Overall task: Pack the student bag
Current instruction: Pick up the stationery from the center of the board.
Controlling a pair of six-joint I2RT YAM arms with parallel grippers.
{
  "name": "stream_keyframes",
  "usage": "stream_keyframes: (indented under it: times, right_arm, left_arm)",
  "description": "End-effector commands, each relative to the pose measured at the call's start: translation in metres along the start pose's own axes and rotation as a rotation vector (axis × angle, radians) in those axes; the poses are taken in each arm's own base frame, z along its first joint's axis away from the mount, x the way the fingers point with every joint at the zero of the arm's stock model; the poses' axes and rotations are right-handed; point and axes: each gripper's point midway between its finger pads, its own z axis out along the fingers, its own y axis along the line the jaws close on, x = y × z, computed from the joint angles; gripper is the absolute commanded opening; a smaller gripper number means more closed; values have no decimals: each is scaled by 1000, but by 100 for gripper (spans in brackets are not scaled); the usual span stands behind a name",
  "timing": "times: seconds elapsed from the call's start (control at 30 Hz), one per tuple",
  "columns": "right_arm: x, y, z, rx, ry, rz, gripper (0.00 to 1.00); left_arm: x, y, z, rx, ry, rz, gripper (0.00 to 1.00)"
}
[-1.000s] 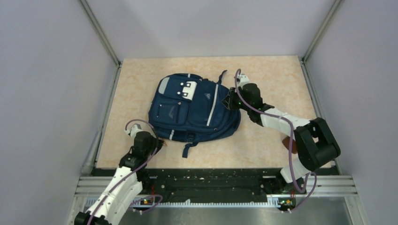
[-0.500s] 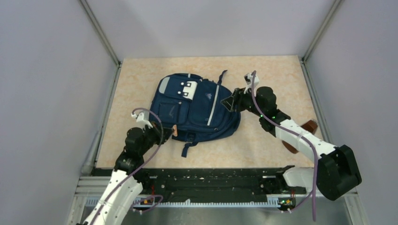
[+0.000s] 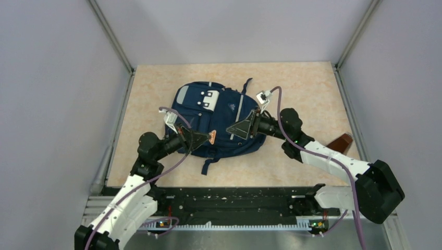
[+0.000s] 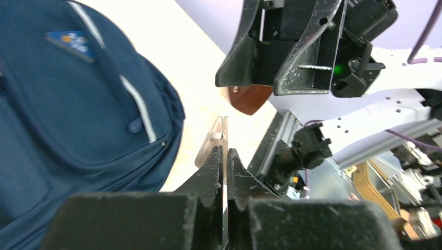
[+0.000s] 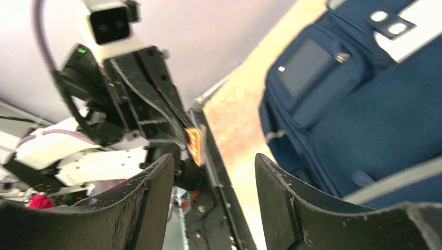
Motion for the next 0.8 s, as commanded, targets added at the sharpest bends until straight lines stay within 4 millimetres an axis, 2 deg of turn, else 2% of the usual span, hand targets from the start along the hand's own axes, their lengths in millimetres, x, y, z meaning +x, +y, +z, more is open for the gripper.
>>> stream_keyframes:
  times: [0.0,0.1,0.2,0.3,0.57,0.77]
  right_arm:
    - [-24,56,1,-212,-101,16,57]
    - [-28,67,4,-237,-117,10,58]
    - [-25,64,7,-206,-104,-4,58]
    - [-22,58,4,-172,-103,-11,58]
    - [-27,70,-1,-199,-120,-30,58]
    - [-30,78,0,-231,-125,-40,47]
  left_arm:
    - [-26,-49,12,188,-55,98,0]
    - [-23,-58,22,217,-38,103,0]
    - [-23,-63,30,237,-40,99,0]
    - [-26,-65,31,246,-68,89,0]
    - [-35,-69,36,266,-99,81,0]
    - [-35,-72,40,284,-100,73,0]
